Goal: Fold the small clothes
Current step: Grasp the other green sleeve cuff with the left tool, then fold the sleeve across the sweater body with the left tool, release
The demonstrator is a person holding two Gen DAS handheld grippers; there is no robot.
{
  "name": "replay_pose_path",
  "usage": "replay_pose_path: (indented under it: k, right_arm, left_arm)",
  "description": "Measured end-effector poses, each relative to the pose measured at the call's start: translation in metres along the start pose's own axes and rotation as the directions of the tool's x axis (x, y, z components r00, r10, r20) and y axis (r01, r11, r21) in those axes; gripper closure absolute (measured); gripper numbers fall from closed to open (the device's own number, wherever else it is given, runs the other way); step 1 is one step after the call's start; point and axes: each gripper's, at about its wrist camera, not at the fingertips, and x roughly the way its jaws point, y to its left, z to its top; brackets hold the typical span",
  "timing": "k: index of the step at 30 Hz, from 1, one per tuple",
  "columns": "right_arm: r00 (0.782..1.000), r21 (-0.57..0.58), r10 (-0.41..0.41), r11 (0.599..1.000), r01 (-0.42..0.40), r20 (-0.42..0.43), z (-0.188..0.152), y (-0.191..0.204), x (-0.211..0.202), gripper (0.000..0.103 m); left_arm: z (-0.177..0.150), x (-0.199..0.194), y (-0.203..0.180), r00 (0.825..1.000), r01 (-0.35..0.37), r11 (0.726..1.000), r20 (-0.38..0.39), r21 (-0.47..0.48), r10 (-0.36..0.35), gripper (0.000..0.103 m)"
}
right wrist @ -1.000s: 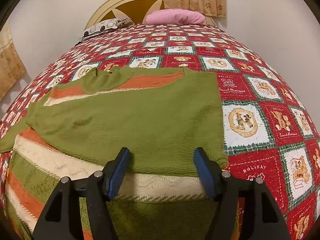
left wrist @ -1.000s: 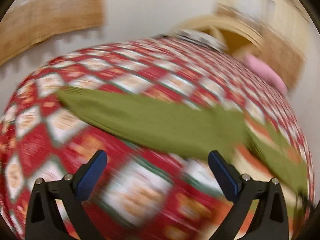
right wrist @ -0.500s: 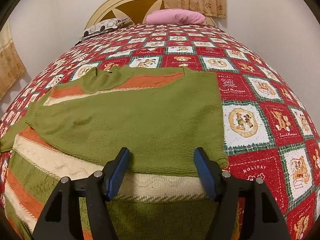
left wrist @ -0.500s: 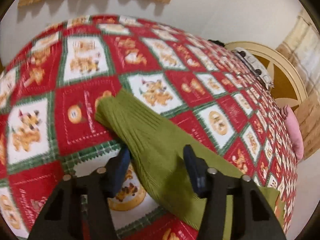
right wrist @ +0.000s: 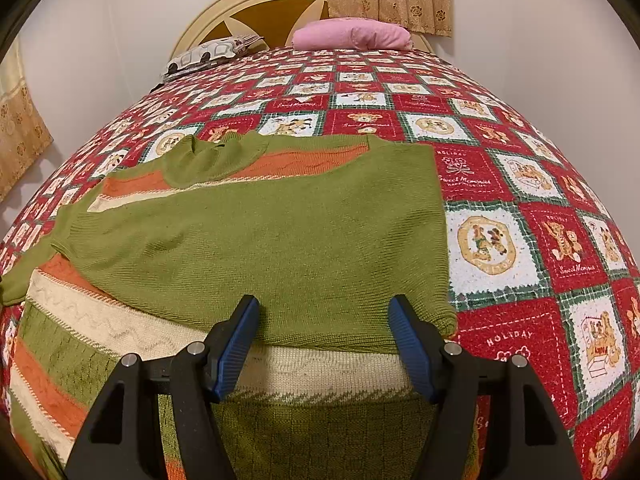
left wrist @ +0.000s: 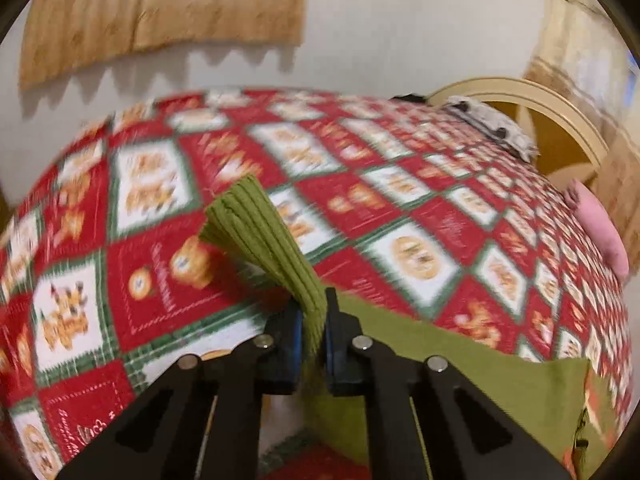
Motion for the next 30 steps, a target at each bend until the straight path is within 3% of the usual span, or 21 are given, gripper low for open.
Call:
replay_pose_path:
  k: [3,7,11,15,19,22,26,28,29,30]
  right_arm:
    - [1.0,0.0,0.0,1.0,0.0,0.0,0.0,0.0,0.0,0.035]
    - [1.0,0.001,0.002,1.0,-0.002,0.0,0.0,0.0,0.0,0.035]
    - [1.0,0.004,0.003,1.0,-0.003,-0.001,0.0,0.0,-0.001,0.035]
    - [1.0,0.01,0.009,1.0,-0.009,0.003,0.001,0.002,-0.002,0.035]
    - [1.0,0.014,0.014,1.0,-0.014,0.005,0.001,0.003,-0.002,0.035]
    - [1.0,0.016,0.018,1.0,-0.018,0.006,0.0,0.0,-0.001,0.035]
    - [1.0,0.014,0.015,1.0,-0.015,0.005,0.0,0.001,-0.001,0.035]
    - [1.0,0.014,0.014,1.0,-0.014,0.005,0.0,0.001,-0.001,0.035]
    - [1.0,0.013,0.014,1.0,-0.014,0.005,0.0,0.0,-0.001,0.035]
    - [1.0,0.014,0.014,1.0,-0.014,0.004,0.0,0.0,-0.001,0.035]
  left_arm:
    - [0.0,-0.031,-0.042,0.995,0.067,0.992,0.07,0.107,-0.075,0.095]
    - [-0.015,-0.081,-0.111,0.964,0.201,0.947,0.121,0.249,-0.237,0.094]
    - [-0.054,-0.124,-0.186,0.917,0.31,0.855,0.107,0.416,-0.384,0.094]
    - [-0.108,-0.142,-0.242,0.881,0.412,0.758,-0.007,0.505,-0.474,0.094]
    - [-0.154,-0.14,-0.273,0.869,0.46,0.701,-0.115,0.545,-0.481,0.094]
    - [-0.184,-0.136,-0.29,0.877,0.454,0.667,-0.164,0.591,-0.452,0.094]
    - [-0.189,-0.122,-0.293,0.876,0.478,0.657,-0.264,0.582,-0.404,0.093]
    - [-0.192,-0.124,-0.293,0.877,0.479,0.649,-0.285,0.591,-0.388,0.085]
    - [-0.191,-0.127,-0.289,0.874,0.485,0.641,-0.3,0.595,-0.383,0.069]
    - [-0.189,-0.13,-0.282,0.869,0.493,0.636,-0.314,0.593,-0.382,0.044]
